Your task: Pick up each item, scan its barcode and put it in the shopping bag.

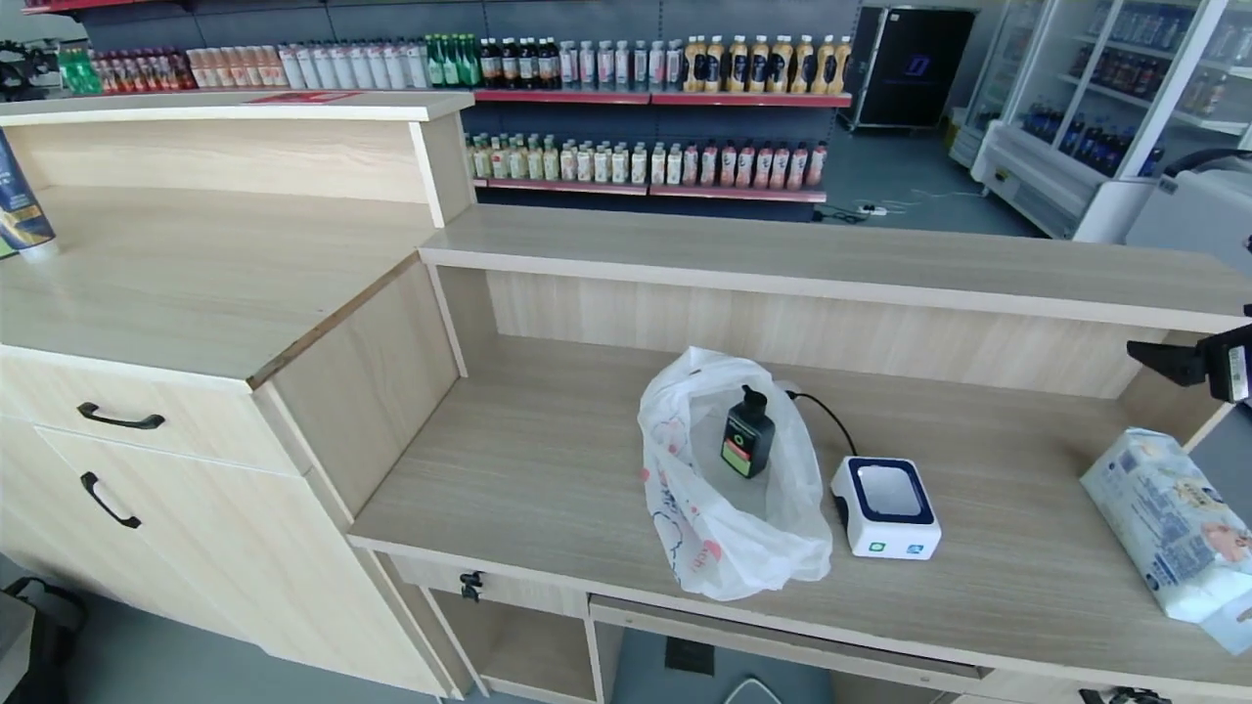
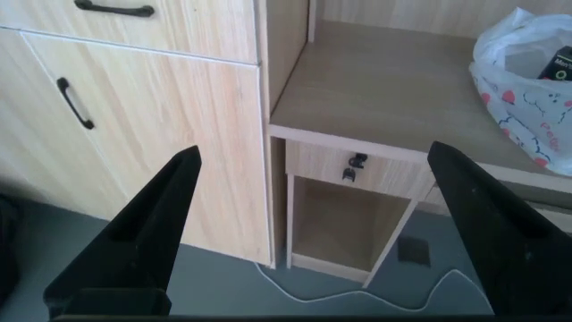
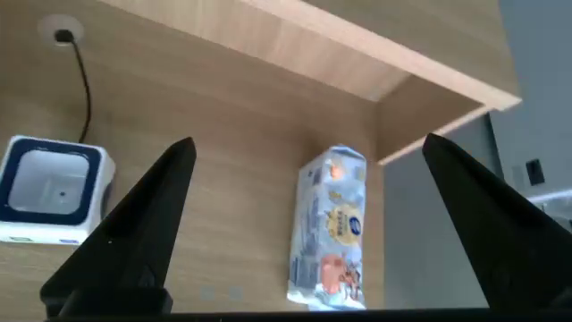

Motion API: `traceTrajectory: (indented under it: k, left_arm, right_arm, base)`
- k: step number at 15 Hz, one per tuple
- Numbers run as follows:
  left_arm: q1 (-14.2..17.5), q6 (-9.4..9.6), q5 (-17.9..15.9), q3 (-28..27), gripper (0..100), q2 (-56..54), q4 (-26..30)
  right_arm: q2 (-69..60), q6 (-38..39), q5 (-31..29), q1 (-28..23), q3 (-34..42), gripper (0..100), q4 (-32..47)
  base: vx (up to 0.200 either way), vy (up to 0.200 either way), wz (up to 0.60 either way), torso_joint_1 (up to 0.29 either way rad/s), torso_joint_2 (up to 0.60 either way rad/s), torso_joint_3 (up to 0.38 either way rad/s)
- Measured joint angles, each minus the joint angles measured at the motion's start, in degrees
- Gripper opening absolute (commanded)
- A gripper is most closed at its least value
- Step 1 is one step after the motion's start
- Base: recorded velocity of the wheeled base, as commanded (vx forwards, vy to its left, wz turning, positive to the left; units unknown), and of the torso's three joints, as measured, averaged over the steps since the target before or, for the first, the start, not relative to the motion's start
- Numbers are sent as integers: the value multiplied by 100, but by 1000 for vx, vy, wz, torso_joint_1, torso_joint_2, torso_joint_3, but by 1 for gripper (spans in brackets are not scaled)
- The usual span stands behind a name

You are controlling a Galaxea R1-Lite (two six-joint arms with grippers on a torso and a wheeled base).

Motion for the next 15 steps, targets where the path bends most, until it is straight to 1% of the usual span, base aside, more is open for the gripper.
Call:
traceTrajectory:
  k: [1,2,3,5,6,7,9,11,13,15]
  left_arm:
    - [0,2,0,0,100,0,0]
    - [2,0,0,2,100,0,0]
    - [5,0,0,2,100,0,0]
    - [6,0,1,2,100,0,2]
    - [5,0,0,2,100,0,2]
    - [5,0,1,2,100,0,0]
    - [0,0,1,2,100,0,0]
    - [5,0,1,2,100,0,0]
    - [0,0,4,2,100,0,0]
    - [6,2,0,2,100,0,0]
  right_arm:
    - [-66,169,-471,-234,-386,100,785]
    - [-57,406,-934,-466,-806,100,1456]
    - [28,657,-1114,-664,-1075,100,1752]
    - [367,800,-1108,-1130,-1346,100,1891]
    - [590,677,-961,-1331,-1414,100,1887]
    - [839,484,-690,-1540,-1484,100,1858]
    - [1362,191,77,-1929,-1748,100,1836]
    - [1794,107,797,-2070,-2015,100,1852]
    - [2042,-141,1393,-2175,-1997,100,1844]
    - [2221,-233,1512,-2291,-1916,100,1843]
  base:
    - [0,0,-600,2,7,2]
    - [0,0,0,0,0,0]
    - [0,0,0,0,0,0]
    - [0,0,0,0,0,0]
    - [0,0,0,0,0,0]
    - [0,0,0,0,0,0]
    - [0,0,0,0,0,0]
    - [0,0,0,0,0,0]
    - [0,0,0,0,0,0]
    - [0,0,0,0,0,0]
